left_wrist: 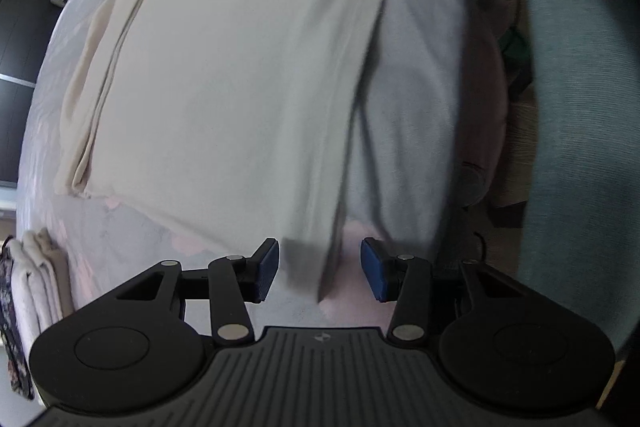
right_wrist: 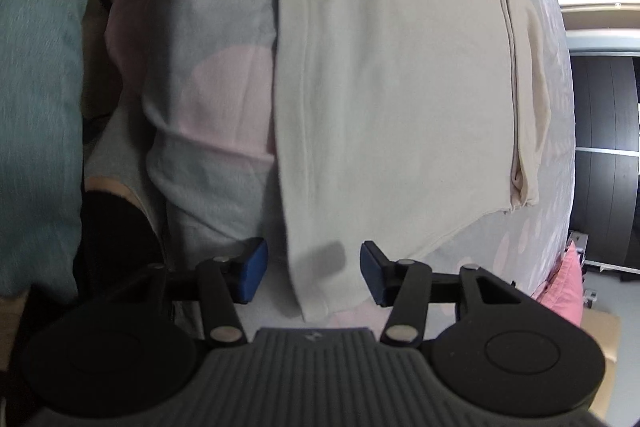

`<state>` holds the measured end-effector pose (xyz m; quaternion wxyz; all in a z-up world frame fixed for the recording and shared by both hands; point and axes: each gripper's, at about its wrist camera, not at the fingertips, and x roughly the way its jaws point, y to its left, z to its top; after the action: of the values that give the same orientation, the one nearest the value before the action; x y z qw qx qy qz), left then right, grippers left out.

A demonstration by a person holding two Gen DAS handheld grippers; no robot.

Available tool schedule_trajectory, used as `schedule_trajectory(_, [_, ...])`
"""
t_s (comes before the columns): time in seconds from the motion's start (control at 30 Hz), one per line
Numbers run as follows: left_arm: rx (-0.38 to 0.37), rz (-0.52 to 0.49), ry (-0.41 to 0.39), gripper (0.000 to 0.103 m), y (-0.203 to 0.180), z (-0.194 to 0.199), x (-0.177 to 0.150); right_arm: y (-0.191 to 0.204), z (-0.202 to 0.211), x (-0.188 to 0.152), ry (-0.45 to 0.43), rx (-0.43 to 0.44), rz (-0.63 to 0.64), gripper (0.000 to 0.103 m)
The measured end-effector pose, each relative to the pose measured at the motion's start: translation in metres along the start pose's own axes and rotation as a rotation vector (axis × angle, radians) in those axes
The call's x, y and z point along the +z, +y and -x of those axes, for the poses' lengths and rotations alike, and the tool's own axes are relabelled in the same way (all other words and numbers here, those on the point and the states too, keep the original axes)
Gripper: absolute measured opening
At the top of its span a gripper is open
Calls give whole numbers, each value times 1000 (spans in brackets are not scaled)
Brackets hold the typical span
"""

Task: Fold clothes
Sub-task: 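Pinch the hem edge with both grippers to lift it for folding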

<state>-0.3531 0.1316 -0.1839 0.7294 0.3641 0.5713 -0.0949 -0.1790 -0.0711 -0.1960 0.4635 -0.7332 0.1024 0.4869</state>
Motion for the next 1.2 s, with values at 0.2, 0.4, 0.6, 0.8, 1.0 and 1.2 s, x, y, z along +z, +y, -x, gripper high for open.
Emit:
schedule_trajectory(0.2, [12, -8, 6, 50, -5, -7, -6, 0, -2, -5, -8, -47, 39, 54])
schedule_trajectory(0.4, [63, -23, 1, 55, -7, -14, -9, 6, 0, -13, -3, -75, 69, 54])
schedule_trajectory(0.6, [190, -12, 2, 46, -5, -15, -13, 5, -2, -8, 11, -78, 72, 54])
schedule_trajectory(0.8, [157, -107, 11, 35, -19, -15, -10, 15, 9, -7, 8, -63, 65, 54])
schedule_trajectory(1.0, [182, -96, 18, 38, 1, -30, -8, 20, 5, -9, 5, -93, 95, 51])
schedule_trajectory(1.2, [184, 6, -22, 9, 23, -19, -7, 14, 1, -7, 18, -172, 73, 8])
